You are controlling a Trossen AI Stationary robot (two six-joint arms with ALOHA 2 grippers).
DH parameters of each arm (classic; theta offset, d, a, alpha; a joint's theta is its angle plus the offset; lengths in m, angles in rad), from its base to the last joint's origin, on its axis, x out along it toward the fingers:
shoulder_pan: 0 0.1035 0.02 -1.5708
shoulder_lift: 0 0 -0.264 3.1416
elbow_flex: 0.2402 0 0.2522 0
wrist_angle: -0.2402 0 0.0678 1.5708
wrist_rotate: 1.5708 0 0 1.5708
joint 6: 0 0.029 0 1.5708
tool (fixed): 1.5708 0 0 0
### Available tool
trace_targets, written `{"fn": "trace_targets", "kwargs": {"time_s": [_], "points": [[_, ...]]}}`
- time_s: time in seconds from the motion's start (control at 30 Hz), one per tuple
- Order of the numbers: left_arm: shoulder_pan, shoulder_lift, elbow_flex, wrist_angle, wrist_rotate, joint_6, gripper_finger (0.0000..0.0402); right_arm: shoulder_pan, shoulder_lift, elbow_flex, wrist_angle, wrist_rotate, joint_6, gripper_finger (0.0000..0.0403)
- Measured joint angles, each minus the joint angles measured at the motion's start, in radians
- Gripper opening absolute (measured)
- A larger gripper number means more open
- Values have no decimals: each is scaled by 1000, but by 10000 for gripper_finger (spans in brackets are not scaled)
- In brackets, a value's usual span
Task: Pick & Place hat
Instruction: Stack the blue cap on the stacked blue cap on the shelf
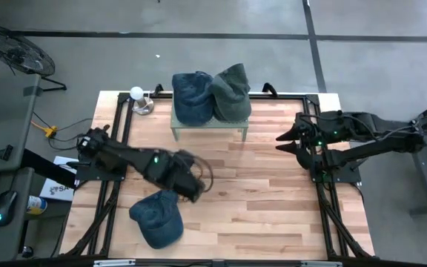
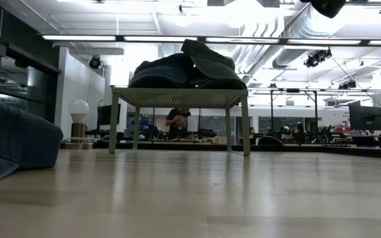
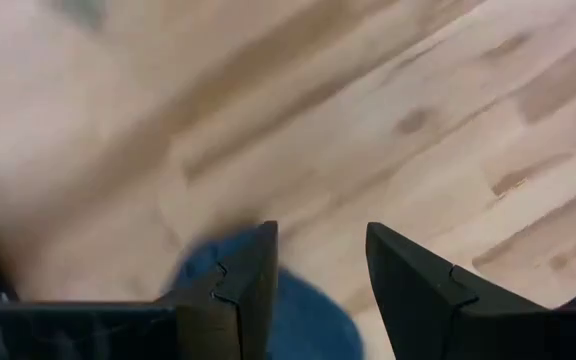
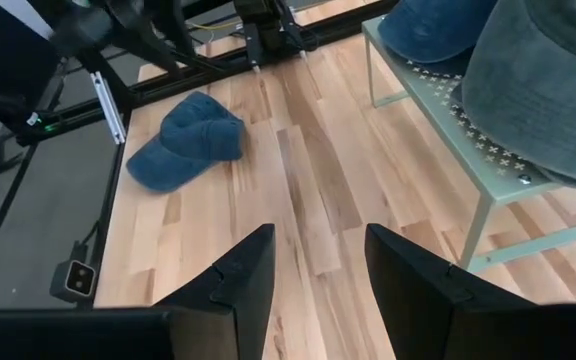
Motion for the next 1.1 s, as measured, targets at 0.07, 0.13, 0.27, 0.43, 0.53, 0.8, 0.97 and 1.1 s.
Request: {"fn": "trace_targets", "kwargs": {"time_s": [0.07,0.13,0.27,0.43,0.53,0.8,0.97,1.1], "points": [[-34,0,-50,-1,32,-165,149,22,1,0,0,23,8,149],[-70,0,-98,0,64,-316,149,43,2,0,0,44,15,149],[-132,0,-191,-1,184,-506,150,73,2,0,3,77,33,149],[-185,0,-295,85,259,-652,150,100,2,0,20,99,45,149],[-204,0,-339,177,263,-684,150,110,3,0,33,103,53,149],[-207,-1,-482,288,290,-743,195,142,9,0,36,112,89,149],[-194,-1,-570,330,346,-752,237,176,22,0,36,149,112,149],[-193,-1,-650,450,350,-747,247,204,40,0,36,174,120,149]]}}
